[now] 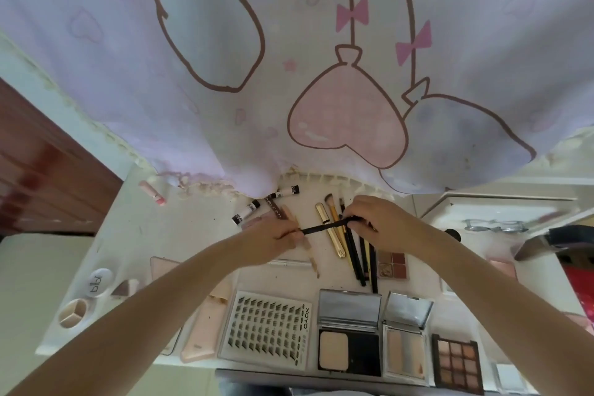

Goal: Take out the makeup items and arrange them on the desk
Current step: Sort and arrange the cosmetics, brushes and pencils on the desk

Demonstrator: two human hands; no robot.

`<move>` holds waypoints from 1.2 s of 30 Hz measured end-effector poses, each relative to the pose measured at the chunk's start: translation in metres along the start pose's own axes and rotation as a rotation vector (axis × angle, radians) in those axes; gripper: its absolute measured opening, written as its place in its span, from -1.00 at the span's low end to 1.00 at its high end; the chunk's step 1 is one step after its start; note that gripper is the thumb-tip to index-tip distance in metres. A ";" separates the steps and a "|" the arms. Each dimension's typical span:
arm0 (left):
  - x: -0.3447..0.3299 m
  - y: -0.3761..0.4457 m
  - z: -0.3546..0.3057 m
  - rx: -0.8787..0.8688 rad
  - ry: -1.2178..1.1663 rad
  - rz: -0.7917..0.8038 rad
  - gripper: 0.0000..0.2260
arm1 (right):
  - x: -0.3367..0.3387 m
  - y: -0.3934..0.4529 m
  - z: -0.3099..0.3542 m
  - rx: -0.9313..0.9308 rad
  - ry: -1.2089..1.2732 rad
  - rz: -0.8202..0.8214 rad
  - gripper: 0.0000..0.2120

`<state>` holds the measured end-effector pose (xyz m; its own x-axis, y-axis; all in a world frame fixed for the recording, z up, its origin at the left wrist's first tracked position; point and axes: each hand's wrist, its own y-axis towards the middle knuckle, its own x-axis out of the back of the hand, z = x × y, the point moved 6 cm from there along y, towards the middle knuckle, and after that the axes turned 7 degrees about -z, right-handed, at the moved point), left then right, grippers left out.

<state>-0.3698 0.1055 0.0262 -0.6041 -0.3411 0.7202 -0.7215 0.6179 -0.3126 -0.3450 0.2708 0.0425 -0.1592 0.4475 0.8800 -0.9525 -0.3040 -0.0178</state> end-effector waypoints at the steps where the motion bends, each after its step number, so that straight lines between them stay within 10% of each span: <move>1: -0.008 0.000 0.003 0.033 -0.012 0.003 -0.76 | -0.003 0.006 -0.001 0.022 -0.018 0.016 -0.82; 18: -0.085 0.052 0.014 0.521 0.142 -0.061 -0.77 | -0.091 0.093 -0.036 0.100 -0.300 0.248 -0.71; 36: -0.073 0.049 0.024 0.247 0.309 -0.165 -0.76 | -0.106 0.083 -0.052 0.108 -0.259 0.265 -0.62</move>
<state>-0.3693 0.1442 -0.0567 -0.3709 -0.1693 0.9131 -0.8820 0.3722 -0.2892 -0.4202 0.2418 -0.0765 -0.3122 0.1187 0.9426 -0.8520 -0.4740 -0.2225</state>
